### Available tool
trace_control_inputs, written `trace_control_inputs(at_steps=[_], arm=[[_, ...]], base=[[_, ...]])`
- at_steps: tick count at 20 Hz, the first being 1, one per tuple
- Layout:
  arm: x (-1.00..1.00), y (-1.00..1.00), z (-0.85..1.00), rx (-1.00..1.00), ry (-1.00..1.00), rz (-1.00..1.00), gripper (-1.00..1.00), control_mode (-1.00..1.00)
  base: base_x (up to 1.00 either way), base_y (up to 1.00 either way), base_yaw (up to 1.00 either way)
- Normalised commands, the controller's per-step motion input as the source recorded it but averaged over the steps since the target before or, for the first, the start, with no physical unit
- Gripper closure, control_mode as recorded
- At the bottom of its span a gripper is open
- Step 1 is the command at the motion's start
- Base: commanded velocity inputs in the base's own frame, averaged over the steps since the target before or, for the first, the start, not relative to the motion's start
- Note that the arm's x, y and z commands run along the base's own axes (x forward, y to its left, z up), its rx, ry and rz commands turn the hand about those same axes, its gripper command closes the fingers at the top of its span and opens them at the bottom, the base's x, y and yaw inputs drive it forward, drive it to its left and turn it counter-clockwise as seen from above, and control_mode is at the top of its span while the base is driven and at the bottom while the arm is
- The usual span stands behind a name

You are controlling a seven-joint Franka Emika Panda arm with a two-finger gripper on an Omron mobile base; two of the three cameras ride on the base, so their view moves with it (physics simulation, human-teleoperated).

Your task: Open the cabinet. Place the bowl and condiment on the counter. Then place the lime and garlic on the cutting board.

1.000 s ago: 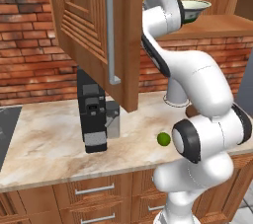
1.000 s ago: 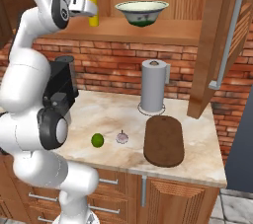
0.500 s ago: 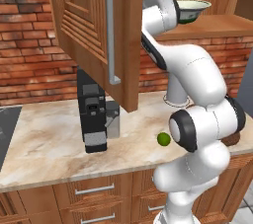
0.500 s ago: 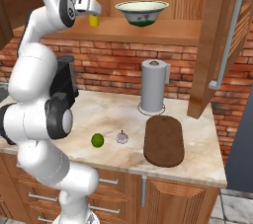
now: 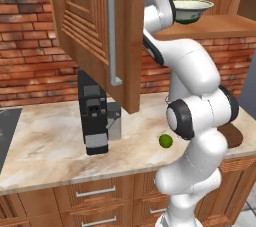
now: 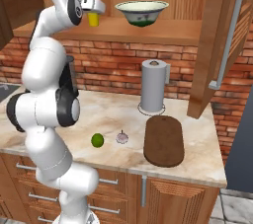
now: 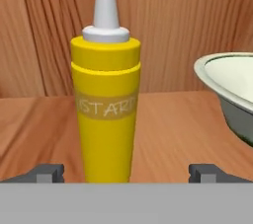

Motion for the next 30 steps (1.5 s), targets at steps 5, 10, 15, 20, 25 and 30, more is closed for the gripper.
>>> trace_control_inputs(at_steps=[5,10,15,20,25,30], arm=[[0.47,0.03,0.00,0.00,0.00,0.00,-1.00,-1.00],[0.24,0.00,0.00,0.00,0.00,0.00,-1.00,-1.00],[0.06,0.00,0.00,0.00,0.00,0.00,1.00,-1.00],[-0.01,0.00,-0.02,0.01,-0.01,0.00,1.00,-1.00],[-0.55,0.00,-0.20,0.03,-0.07,0.05,1.00,-1.00],[-1.00,0.00,-0.40,0.00,-0.16,0.13,1.00,-1.00]], base=[[0.00,0.00,0.00],[0.00,0.00,0.00],[0.00,0.00,0.00],[0.00,0.00,0.00],[0.00,0.00,0.00],[0.00,0.00,0.00]])
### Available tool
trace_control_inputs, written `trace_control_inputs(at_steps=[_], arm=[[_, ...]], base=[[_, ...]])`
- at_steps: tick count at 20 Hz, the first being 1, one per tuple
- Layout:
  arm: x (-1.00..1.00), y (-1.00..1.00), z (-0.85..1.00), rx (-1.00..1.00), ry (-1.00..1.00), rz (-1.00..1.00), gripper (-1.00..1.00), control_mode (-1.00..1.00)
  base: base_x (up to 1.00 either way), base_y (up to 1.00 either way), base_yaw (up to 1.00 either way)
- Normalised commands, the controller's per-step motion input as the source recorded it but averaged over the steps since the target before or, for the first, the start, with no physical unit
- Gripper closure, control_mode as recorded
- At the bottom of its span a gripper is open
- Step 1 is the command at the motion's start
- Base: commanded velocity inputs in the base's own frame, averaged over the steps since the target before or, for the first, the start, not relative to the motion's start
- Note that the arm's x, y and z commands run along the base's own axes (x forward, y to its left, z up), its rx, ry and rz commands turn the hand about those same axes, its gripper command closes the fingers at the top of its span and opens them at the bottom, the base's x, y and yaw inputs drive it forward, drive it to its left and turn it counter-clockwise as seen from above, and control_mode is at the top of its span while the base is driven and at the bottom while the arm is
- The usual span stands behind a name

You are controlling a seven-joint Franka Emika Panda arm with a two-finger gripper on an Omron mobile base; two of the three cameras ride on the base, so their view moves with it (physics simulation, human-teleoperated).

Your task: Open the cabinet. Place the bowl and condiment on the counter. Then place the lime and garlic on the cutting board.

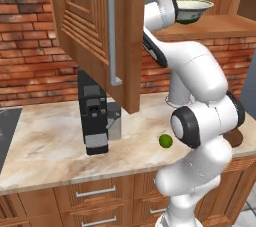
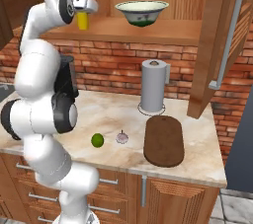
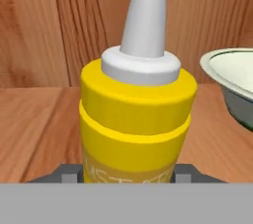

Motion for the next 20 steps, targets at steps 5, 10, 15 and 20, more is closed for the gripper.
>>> trace_control_inputs(at_steps=[5,10,15,20], arm=[[-1.00,0.00,-0.38,0.00,-0.11,0.16,1.00,-1.00],[-1.00,0.00,-0.11,0.00,-0.06,0.15,1.00,-1.00],[-1.00,0.02,-0.03,0.00,0.00,0.13,1.00,-1.00],[-0.99,0.15,-0.32,0.00,0.00,0.14,1.00,-1.00]], base=[[0.00,0.00,0.00],[0.00,0.00,0.00],[0.00,0.00,0.00],[0.00,0.00,0.00]])
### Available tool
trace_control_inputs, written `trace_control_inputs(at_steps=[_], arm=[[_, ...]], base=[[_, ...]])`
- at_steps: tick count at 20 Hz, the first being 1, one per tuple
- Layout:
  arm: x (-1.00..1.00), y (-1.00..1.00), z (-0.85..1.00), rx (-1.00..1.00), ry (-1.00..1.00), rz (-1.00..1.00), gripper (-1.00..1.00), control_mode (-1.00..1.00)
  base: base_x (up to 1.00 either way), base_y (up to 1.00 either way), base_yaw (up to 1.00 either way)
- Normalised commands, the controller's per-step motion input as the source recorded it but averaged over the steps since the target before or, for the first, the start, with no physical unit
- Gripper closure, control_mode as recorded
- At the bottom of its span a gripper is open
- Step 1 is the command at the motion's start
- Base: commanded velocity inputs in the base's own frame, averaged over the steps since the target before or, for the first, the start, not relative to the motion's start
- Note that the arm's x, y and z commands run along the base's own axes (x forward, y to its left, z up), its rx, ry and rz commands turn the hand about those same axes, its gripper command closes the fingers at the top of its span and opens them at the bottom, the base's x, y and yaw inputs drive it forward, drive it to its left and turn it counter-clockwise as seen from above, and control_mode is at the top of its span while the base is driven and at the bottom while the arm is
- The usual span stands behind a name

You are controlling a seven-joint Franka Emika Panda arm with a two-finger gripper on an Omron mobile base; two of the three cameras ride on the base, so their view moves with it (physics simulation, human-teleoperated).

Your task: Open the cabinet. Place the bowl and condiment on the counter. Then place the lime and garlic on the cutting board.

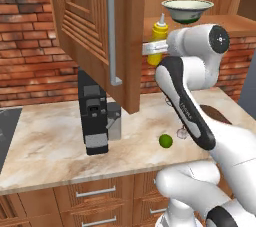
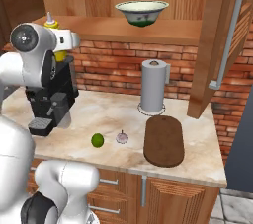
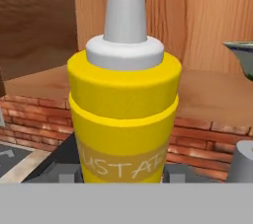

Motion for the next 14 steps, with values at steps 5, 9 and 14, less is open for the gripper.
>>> trace_control_inputs(at_steps=[5,9,14], arm=[[-0.79,0.06,-0.55,0.01,0.00,0.13,1.00,-1.00],[0.02,-0.08,-0.98,0.07,0.12,0.04,1.00,-1.00],[0.76,-0.25,-0.88,0.09,0.10,0.02,1.00,-1.00]], base=[[0.00,0.00,0.00],[0.00,0.00,0.00],[0.00,0.00,0.00]])
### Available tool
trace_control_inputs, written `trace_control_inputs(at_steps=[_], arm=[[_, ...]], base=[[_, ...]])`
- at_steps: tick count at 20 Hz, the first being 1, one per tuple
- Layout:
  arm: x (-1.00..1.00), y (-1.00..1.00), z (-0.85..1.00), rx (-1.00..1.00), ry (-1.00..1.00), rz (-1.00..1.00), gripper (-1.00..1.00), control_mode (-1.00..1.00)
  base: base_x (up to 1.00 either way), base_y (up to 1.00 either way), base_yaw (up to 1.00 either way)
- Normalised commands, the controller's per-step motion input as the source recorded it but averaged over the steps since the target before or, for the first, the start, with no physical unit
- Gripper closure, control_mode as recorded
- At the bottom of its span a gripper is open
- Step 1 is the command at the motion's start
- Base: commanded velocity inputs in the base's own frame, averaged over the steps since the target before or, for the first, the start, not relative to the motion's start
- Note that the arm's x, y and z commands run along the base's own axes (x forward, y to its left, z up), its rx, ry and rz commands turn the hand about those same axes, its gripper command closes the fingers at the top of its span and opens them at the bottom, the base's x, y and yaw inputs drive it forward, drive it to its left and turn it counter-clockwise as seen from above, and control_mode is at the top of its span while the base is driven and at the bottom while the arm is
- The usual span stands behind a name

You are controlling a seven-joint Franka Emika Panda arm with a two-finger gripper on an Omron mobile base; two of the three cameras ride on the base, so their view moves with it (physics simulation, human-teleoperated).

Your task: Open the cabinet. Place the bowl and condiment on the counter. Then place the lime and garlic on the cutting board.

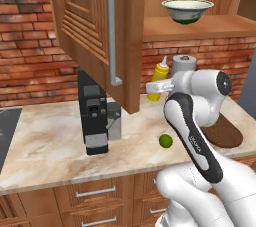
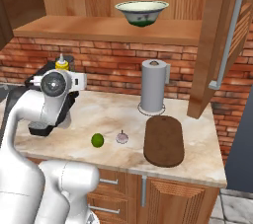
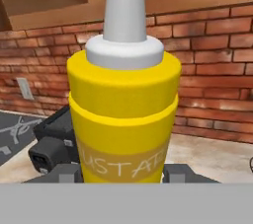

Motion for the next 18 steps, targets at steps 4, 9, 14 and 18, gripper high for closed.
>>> trace_control_inputs(at_steps=[4,9,14,18], arm=[[1.00,-0.08,-0.74,0.06,0.09,0.00,1.00,-1.00],[1.00,0.00,-0.60,0.01,0.13,0.00,1.00,-1.00],[1.00,0.02,-0.47,-0.02,0.14,0.00,1.00,-1.00],[0.99,0.22,-0.56,-0.09,0.04,0.03,1.00,-1.00]], base=[[0.00,0.00,0.00],[0.00,0.00,0.00],[0.00,0.00,0.00],[0.00,0.00,0.00]])
